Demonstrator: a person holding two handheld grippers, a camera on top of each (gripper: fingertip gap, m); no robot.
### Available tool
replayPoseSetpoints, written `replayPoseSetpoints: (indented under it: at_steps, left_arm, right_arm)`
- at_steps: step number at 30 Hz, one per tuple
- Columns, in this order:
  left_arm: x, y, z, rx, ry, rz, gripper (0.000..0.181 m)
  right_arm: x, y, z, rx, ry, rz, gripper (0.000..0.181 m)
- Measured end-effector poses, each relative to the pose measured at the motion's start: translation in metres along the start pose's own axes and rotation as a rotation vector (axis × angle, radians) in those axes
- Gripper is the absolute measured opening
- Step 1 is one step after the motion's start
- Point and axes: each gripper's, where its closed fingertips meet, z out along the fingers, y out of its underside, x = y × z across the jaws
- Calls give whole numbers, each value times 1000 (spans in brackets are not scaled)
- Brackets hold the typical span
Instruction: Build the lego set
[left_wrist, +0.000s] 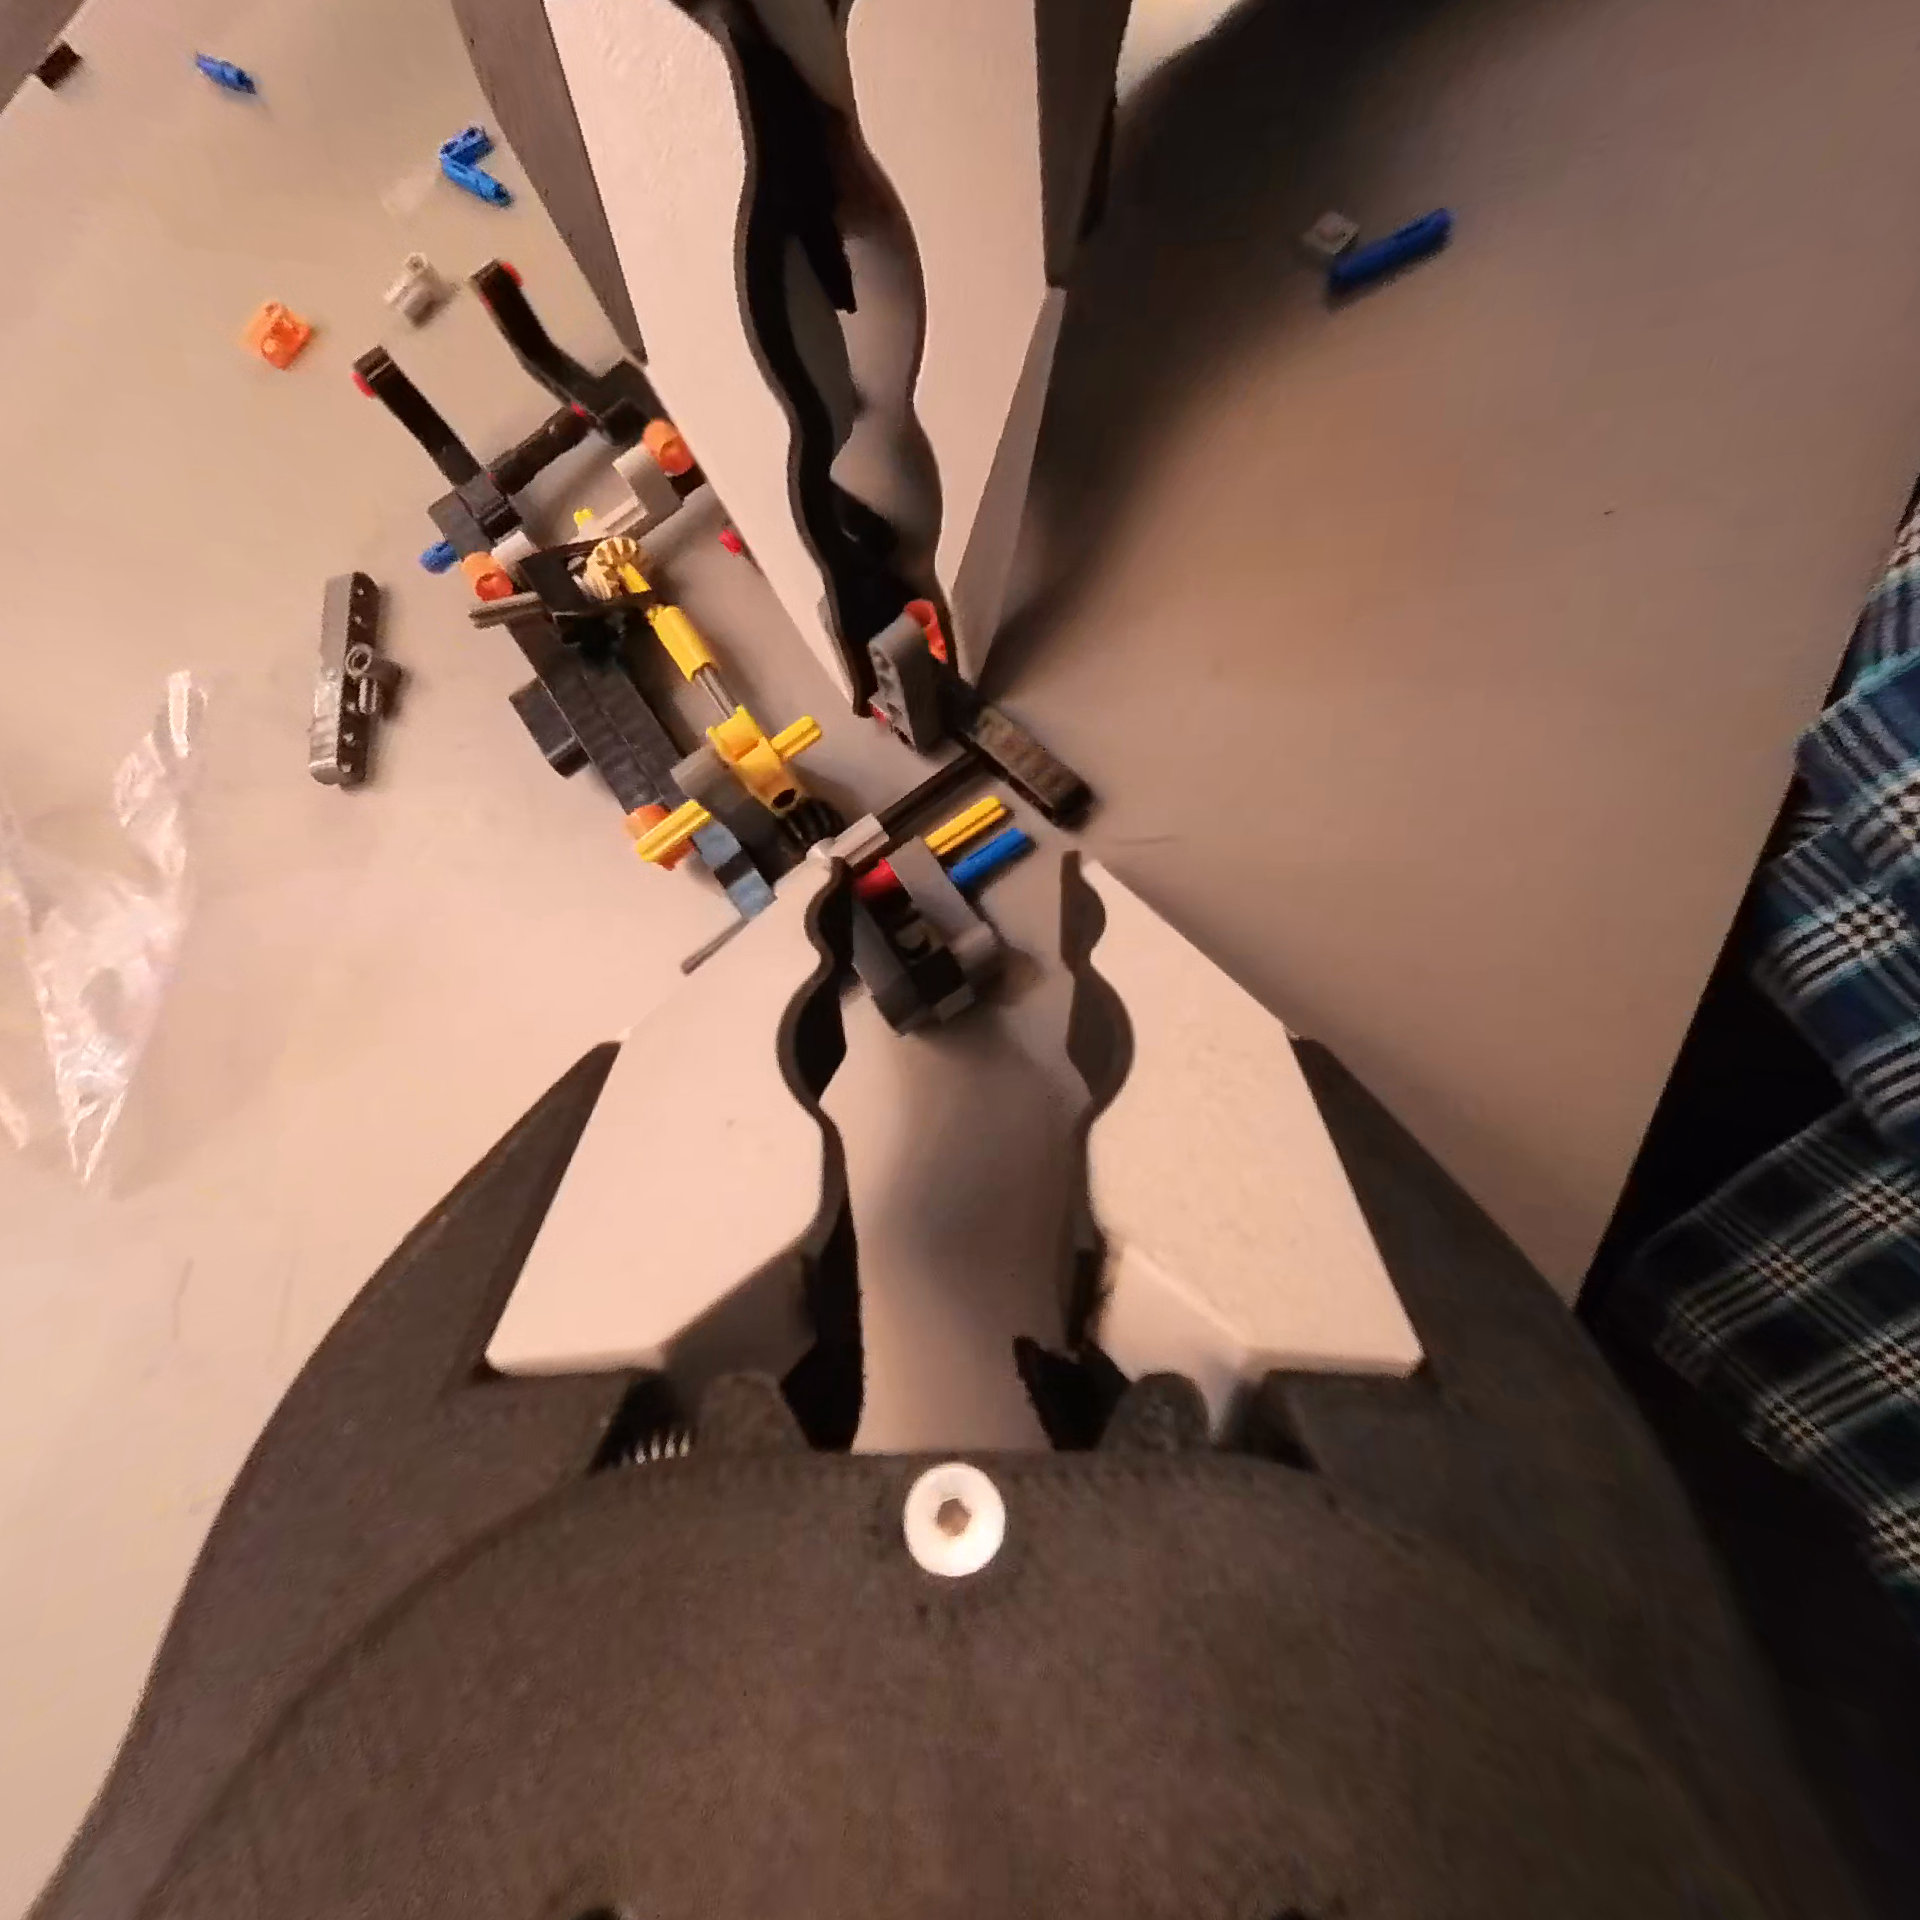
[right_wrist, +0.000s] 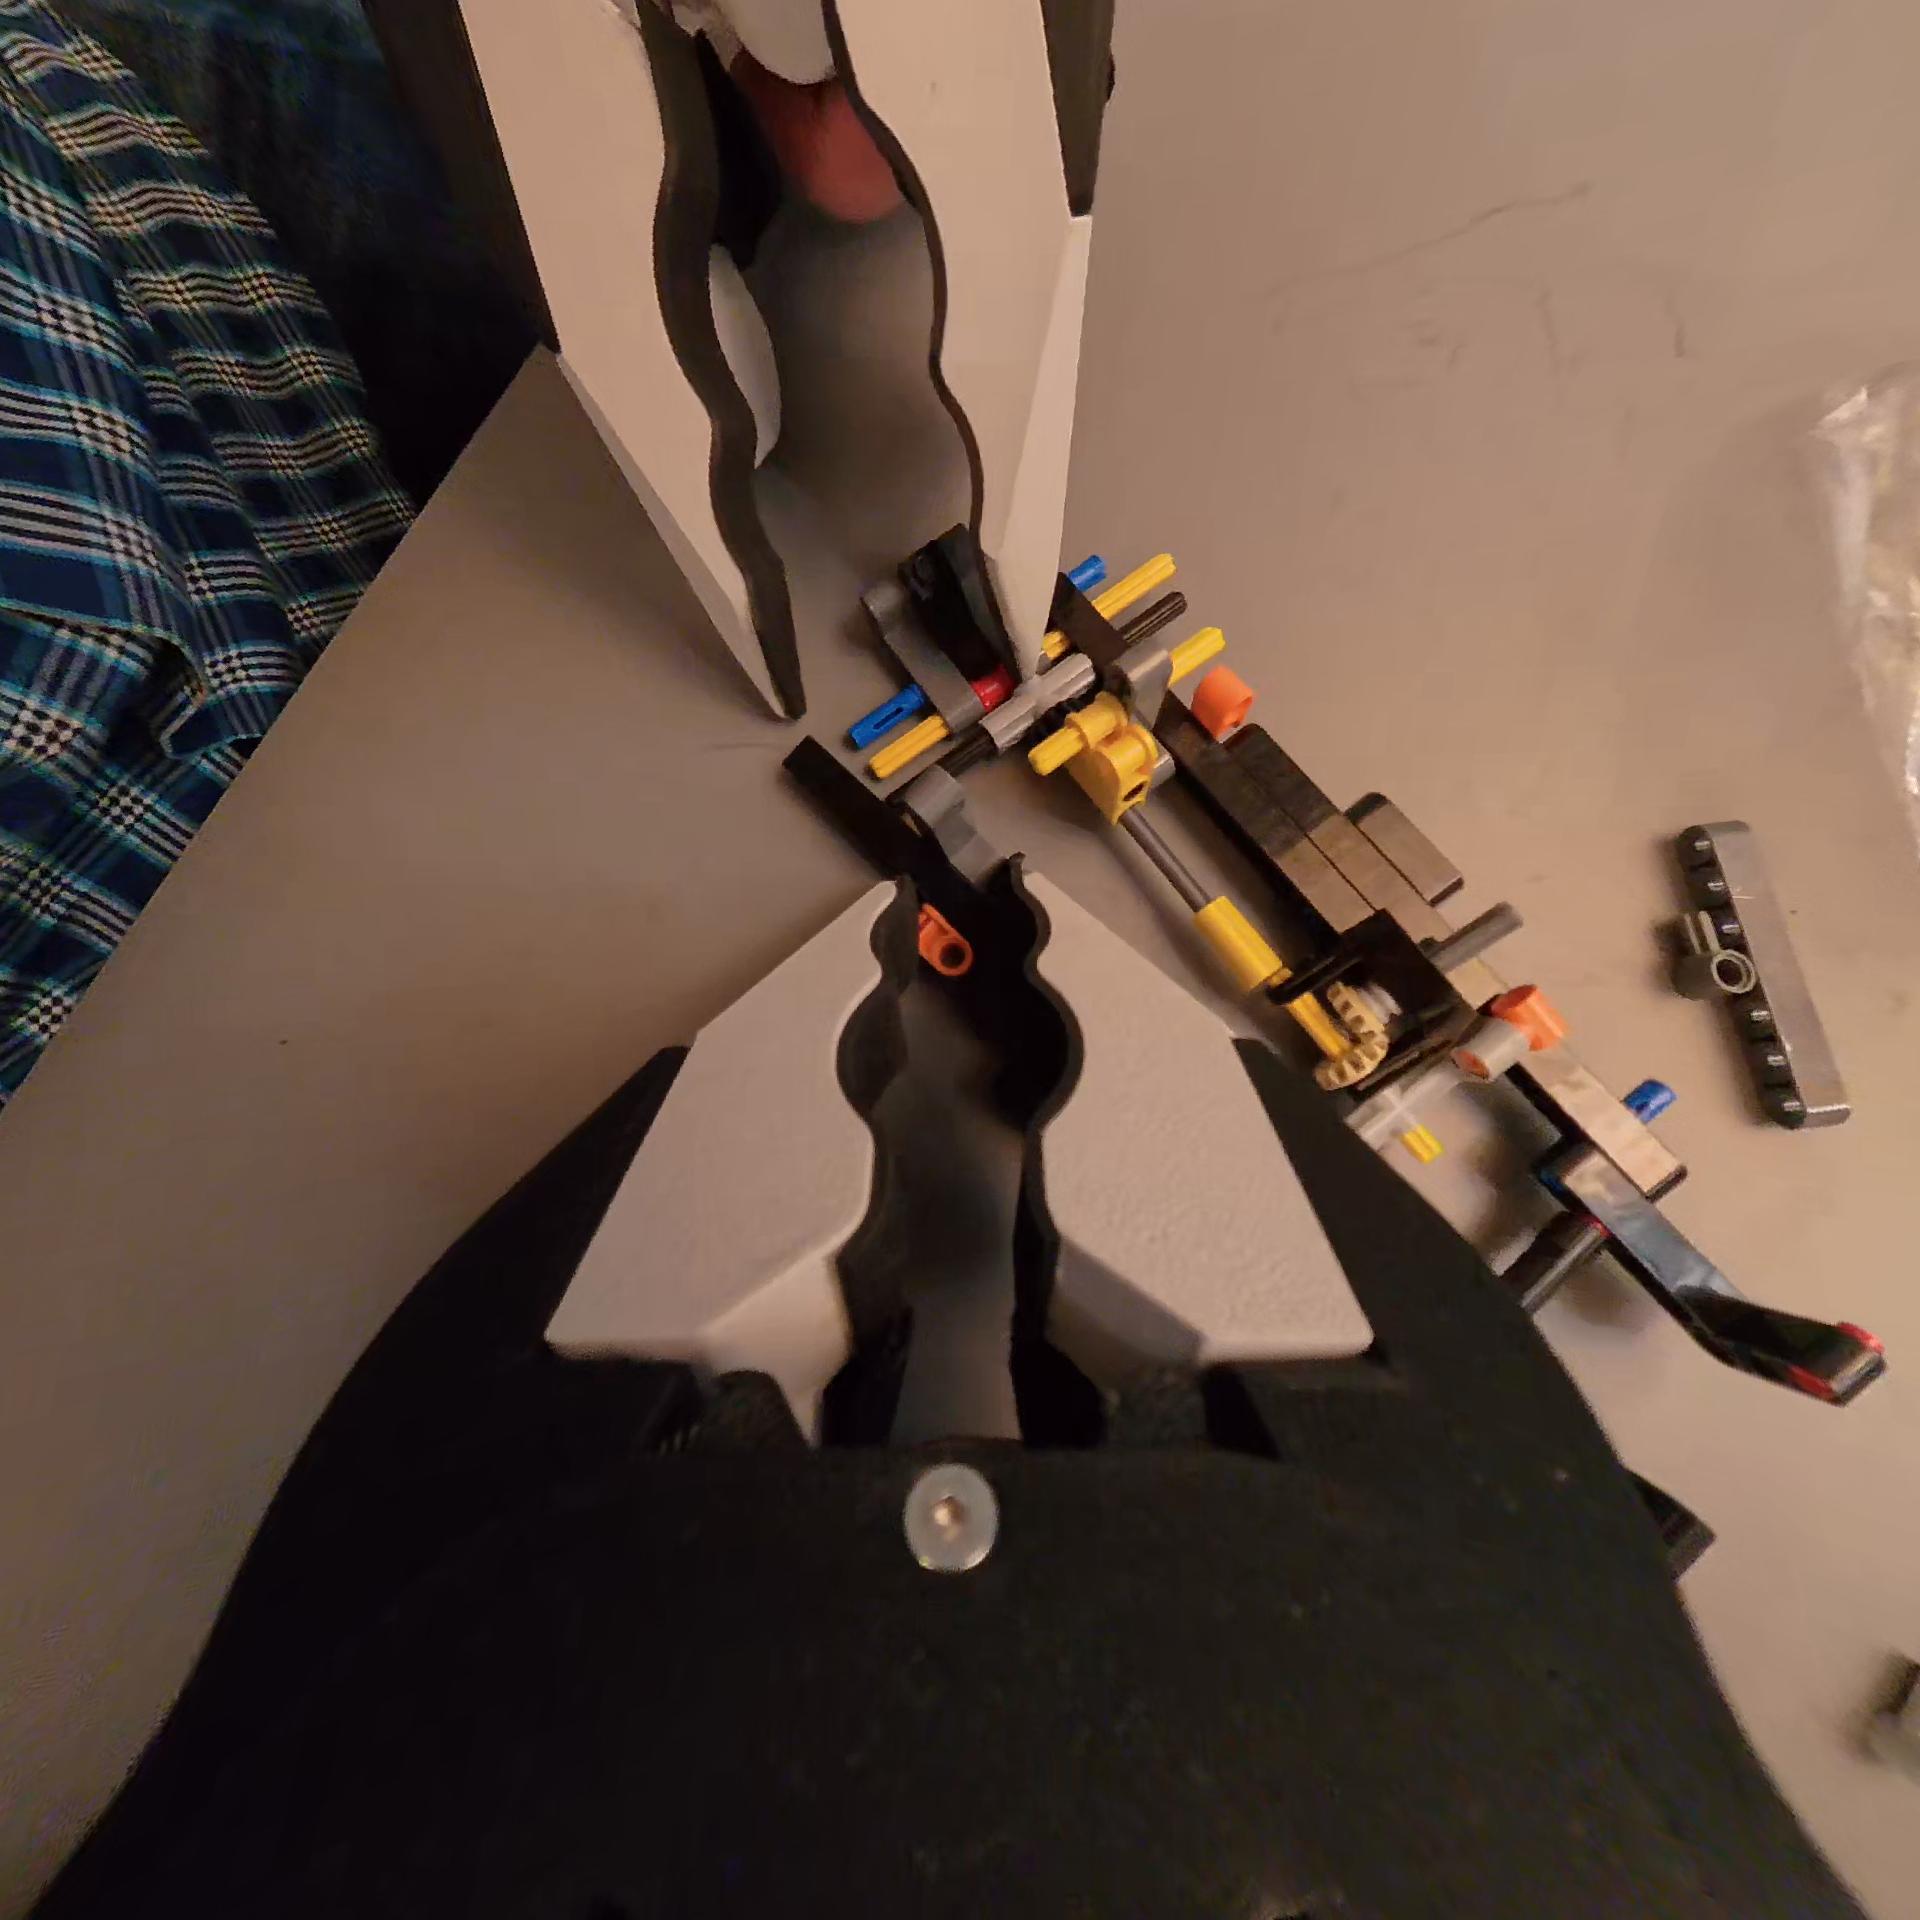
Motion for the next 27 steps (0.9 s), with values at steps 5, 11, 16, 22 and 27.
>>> replayPoseSetpoints:
  at_steps: [5, 11, 16, 22, 27]
  left_arm:
    - [-4, 0, 1, -5, -36, 1, 29]
    - [-6, 0, 1, 16, -43, 1, 26]
    - [-5, -1, 2, 20, -40, 3, 25]
    - [-5, -1, 2, 20, -43, 8, 25]
    - [-5, -1, 2, 20, -44, 8, 25]
  right_arm:
    - [-1, 1, -1, 9, -3, -6, 14]
    - [-1, 2, -3, 7, -9, -14, 14]
    - [0, 2, -4, 6, -2, -11, 14]
    - [1, 0, -4, 17, -5, 6, 14]
    - [2, 1, -4, 0, -1, 15, 14]
